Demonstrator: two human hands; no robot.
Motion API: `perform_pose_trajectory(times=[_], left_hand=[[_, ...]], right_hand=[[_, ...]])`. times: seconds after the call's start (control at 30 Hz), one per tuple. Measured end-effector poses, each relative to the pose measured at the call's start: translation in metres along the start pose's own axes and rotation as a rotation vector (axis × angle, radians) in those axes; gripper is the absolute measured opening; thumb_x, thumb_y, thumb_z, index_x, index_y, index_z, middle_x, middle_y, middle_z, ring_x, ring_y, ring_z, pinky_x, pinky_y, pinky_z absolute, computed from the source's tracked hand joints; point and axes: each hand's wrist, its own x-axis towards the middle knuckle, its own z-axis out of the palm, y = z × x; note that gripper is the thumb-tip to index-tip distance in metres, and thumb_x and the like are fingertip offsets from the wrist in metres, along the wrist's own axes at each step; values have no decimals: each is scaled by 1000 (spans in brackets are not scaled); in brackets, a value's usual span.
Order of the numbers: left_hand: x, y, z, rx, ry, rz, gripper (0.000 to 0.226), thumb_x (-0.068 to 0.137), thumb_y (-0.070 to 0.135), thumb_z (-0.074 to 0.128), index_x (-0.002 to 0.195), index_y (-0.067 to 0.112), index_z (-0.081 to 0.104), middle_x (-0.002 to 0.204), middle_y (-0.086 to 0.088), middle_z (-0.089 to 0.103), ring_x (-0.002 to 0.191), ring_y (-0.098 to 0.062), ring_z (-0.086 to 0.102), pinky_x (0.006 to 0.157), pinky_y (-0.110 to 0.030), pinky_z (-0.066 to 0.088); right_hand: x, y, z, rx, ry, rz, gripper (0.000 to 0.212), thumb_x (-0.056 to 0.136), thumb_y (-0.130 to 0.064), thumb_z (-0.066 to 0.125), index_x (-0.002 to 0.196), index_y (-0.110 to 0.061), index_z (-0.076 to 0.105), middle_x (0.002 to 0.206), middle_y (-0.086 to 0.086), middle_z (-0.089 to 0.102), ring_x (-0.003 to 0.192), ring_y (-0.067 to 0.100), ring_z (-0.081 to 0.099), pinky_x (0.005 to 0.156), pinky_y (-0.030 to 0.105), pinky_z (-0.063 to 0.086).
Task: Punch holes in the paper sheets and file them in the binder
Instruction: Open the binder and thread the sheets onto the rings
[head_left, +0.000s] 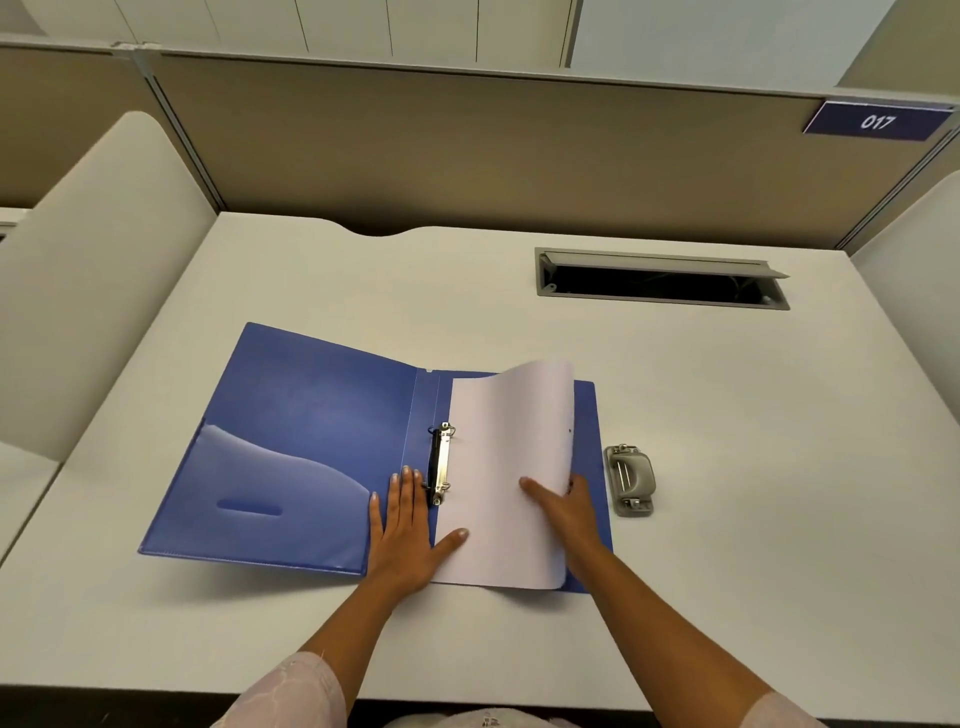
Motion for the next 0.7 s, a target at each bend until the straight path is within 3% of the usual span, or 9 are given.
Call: perform_pose_trajectory(times=[0.07, 0.17, 0.27, 0.33, 0.4, 0.53, 0.6, 0.7], left_hand=[[0, -1, 1, -5, 13, 9, 104, 81, 82, 16, 150, 5, 6, 154, -15, 26, 145, -24, -8, 115, -41, -17], [0, -3, 3, 1, 41, 37, 104, 80, 83, 14, 150, 9, -5, 156, -14, 21, 144, -24, -6, 114, -39, -20], [-3, -1, 0, -23, 106, 71, 116, 69, 90, -1, 147, 5, -14, 159, -9, -2, 146, -23, -18, 108, -34, -31], [-5, 3, -3, -68, 120, 56, 120, 58, 92, -13, 142, 7, -22, 158, -5, -15, 141, -19, -25, 105, -32, -34], [-7, 8, -7, -148, 132, 10, 123, 53, 92, -17, 144, 9, -21, 159, -5, -15, 139, -15, -27, 107, -35, -28], [-7, 19, -15, -274, 222, -42, 126, 54, 93, -14, 150, 12, -9, 160, -6, -8, 138, -12, -24, 111, -38, -18], [-5, 25, -27, -342, 272, -23, 122, 58, 93, -8, 151, 13, -5, 161, -4, -5, 142, -13, -20, 112, -37, -17], [0, 39, -54, -571, 286, 16, 118, 62, 94, 12, 152, 18, 2, 161, 2, 1, 147, -16, -9, 115, -35, -10]], right_hand=[[3, -12, -10, 3, 48, -72, 53, 78, -36, 73, 120, -15, 48, 113, -1, 57, 100, 22, 56, 84, 35, 45], [8, -20, -25, -145, 63, -175, 33, 87, -25, 63, 117, -14, 56, 116, 3, 63, 98, 21, 58, 85, 34, 47], [10, -20, -37, -269, 41, -244, 33, 92, -15, 56, 125, -10, 56, 116, 6, 62, 98, 18, 55, 86, 29, 43], [9, -20, -42, -310, 65, -264, 37, 92, -13, 55, 128, -7, 53, 122, 11, 60, 109, 26, 57, 89, 31, 43], [9, -21, -46, -290, 124, -256, 42, 93, -14, 56, 134, -5, 49, 130, 13, 56, 119, 31, 53, 98, 35, 41], [5, -24, -58, -254, 185, -305, 41, 93, -18, 55, 133, -11, 51, 131, 7, 57, 120, 31, 54, 104, 43, 43], [5, -25, -65, -219, 172, -327, 40, 93, -21, 55, 133, -14, 51, 131, 6, 58, 119, 29, 55, 104, 46, 44], [-2, -34, -70, -142, 122, -373, 31, 94, -17, 54, 125, -16, 56, 122, 3, 62, 110, 24, 59, 97, 39, 48]])
